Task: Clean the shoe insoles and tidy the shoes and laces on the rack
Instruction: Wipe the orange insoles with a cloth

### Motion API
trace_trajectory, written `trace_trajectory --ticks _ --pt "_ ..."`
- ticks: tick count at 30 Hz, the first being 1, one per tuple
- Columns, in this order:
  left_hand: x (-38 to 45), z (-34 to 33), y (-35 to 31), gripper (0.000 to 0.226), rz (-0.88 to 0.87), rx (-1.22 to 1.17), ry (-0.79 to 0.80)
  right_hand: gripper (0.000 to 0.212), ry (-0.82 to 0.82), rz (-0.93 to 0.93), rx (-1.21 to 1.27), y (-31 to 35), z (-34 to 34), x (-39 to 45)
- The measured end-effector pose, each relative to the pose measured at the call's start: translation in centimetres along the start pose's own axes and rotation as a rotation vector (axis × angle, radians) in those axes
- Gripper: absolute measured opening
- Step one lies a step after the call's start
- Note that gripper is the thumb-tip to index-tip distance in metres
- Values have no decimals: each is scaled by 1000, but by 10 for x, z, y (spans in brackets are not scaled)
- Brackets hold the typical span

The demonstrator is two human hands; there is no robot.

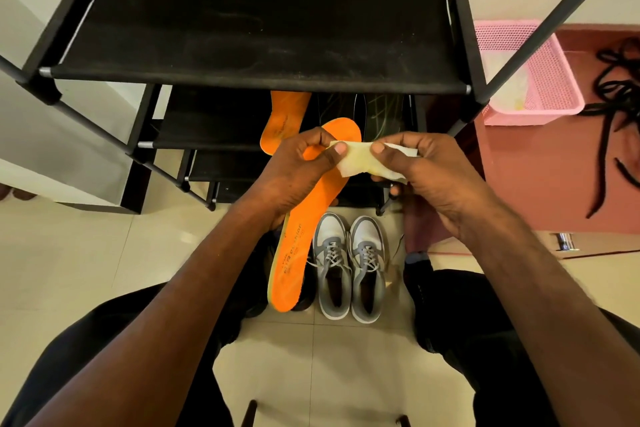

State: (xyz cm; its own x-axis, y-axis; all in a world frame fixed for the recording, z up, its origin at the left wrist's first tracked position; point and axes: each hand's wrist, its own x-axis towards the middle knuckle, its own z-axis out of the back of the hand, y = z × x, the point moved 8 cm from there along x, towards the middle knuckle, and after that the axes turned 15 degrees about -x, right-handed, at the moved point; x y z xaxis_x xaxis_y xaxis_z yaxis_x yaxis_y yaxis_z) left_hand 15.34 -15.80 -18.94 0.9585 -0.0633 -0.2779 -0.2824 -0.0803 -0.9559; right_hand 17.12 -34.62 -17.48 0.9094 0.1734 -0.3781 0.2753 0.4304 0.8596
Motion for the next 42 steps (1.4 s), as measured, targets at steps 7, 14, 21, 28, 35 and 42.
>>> trace_trajectory --ticks 7,14,21,28,35,42 --pt "-6 -12 -2 33 18 -9 29 11 -47 4 -25 2 -6 -2" --pt "-12 -22 1 43 53 -54 13 15 -31 7 -76 2 -16 -8" --pt "-12 -18 12 40 285 -490 -61 12 -429 -62 -124 -18 23 3" --pt "-27 -45 14 50 456 -768 53 23 -542 314 -694 30 7 -22" --pt "-18 -45 13 42 366 -810 70 31 -424 392 -860 30 -14 -22" --pt "-20 -48 38 63 508 -1002 140 24 -240 669 -640 49 -62 -51"
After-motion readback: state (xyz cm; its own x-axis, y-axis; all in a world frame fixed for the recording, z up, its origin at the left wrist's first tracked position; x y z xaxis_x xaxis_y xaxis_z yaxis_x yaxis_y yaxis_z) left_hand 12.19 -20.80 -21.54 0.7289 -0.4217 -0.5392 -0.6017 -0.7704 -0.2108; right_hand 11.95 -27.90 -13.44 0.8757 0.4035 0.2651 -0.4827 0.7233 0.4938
